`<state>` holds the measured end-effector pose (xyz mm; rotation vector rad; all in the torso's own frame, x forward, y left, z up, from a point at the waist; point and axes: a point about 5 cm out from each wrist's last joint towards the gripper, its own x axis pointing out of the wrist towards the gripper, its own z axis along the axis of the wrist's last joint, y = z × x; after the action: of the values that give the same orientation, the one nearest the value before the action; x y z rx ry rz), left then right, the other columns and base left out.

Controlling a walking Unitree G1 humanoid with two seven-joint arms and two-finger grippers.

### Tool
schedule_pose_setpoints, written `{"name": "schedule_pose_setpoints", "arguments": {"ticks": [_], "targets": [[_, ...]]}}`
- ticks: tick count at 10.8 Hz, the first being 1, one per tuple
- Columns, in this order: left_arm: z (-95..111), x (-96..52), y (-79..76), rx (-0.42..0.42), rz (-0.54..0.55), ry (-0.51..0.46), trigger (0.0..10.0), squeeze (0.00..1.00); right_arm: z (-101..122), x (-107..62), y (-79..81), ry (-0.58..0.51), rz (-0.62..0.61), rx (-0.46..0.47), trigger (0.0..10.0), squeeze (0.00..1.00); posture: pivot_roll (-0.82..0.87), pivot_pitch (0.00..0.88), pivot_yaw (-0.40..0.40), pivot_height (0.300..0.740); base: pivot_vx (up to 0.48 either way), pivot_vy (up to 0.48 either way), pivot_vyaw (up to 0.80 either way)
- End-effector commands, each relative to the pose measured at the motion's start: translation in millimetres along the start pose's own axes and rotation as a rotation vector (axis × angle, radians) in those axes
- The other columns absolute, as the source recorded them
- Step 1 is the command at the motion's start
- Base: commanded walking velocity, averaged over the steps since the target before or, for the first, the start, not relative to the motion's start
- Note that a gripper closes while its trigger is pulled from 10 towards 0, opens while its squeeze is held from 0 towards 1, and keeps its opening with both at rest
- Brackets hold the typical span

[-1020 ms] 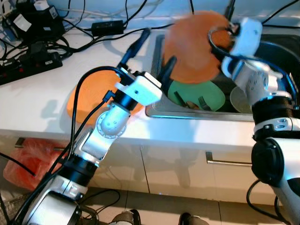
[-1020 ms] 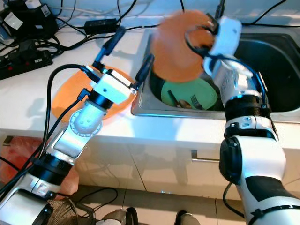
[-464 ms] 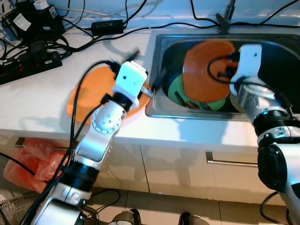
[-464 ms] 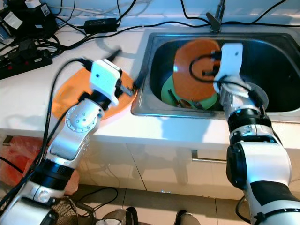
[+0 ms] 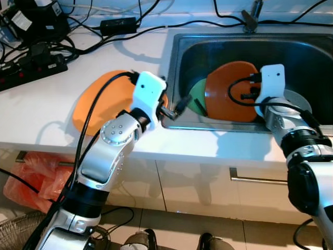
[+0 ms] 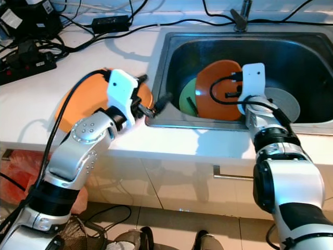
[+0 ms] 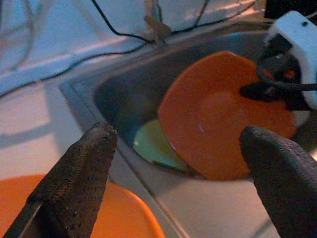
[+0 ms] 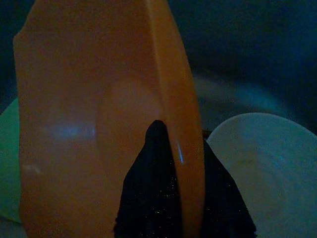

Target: Kitchen organization

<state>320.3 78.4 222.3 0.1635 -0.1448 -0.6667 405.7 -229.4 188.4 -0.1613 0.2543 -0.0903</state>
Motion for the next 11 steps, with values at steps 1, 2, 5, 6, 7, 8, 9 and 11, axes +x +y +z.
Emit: {"name": "schedule_pose_setpoints", "arguments": {"ticks": [1, 2, 5, 6, 7, 8, 9, 11], "targets": [[-0.6, -5.2, -2.0, -0.005, -0.043, 0.035, 10.0, 1.0, 2.3, -0.2, -3.3, -0.021, -0.007, 0.003, 10.0, 0.0, 0.11, 0.177, 0.08, 0.74, 0.0, 0.0, 0.0], [-1.3, -6.0, -3.4, -0.004, -0.065, 0.055, 10.0, 1.0, 0.9, -0.2, -3.5, -0.014, -0.008, 0.017, 10.0, 0.0, 0.11, 0.177, 0.081, 0.74, 0.0, 0.0, 0.0], [0.2, -6.9, -9.1, 0.011, -0.136, 0.091, 10.0, 1.0, -5.2, -0.7, -6.7, 0.013, -0.002, 0.14, 10.0, 1.0, 0.11, 0.173, 0.08, 0.74, 0.0, 0.0, 0.0], [0.5, -7.2, -9.1, 0.01, -0.137, 0.094, 10.0, 1.0, -6.0, -0.7, -6.7, 0.018, -0.002, 0.154, 10.0, 1.0, 0.11, 0.172, 0.08, 0.74, 0.0, 0.0, 0.0], [0.3, -8.0, -9.5, 0.007, -0.141, 0.1, 10.0, 1.0, -6.7, -0.7, -6.4, 0.021, -0.001, 0.162, 10.0, 1.0, 0.11, 0.173, 0.079, 0.74, 0.0, 0.0, 0.0], [0.2, -8.6, -9.6, 0.004, -0.143, 0.103, 10.0, 1.0, -8.3, -0.6, -5.2, 0.029, 0.004, 0.177, 10.0, 1.0, 0.11, 0.172, 0.079, 0.74, 0.0, 0.0, 0.0], [0.8, -8.7, -9.0, 0.001, -0.141, 0.104, 10.0, 1.0, -8.4, -0.5, -4.6, 0.029, 0.006, 0.179, 10.0, 1.0, 0.12, 0.171, 0.079, 0.74, 0.0, 0.0, 0.0], [0.8, -8.6, -8.7, 0.0, -0.143, 0.111, 10.0, 1.0, -6.9, -0.4, -4.4, 0.024, 0.008, 0.19, 10.0, 1.0, 0.12, 0.171, 0.081, 0.74, 0.0, 0.0, 0.0]]}}
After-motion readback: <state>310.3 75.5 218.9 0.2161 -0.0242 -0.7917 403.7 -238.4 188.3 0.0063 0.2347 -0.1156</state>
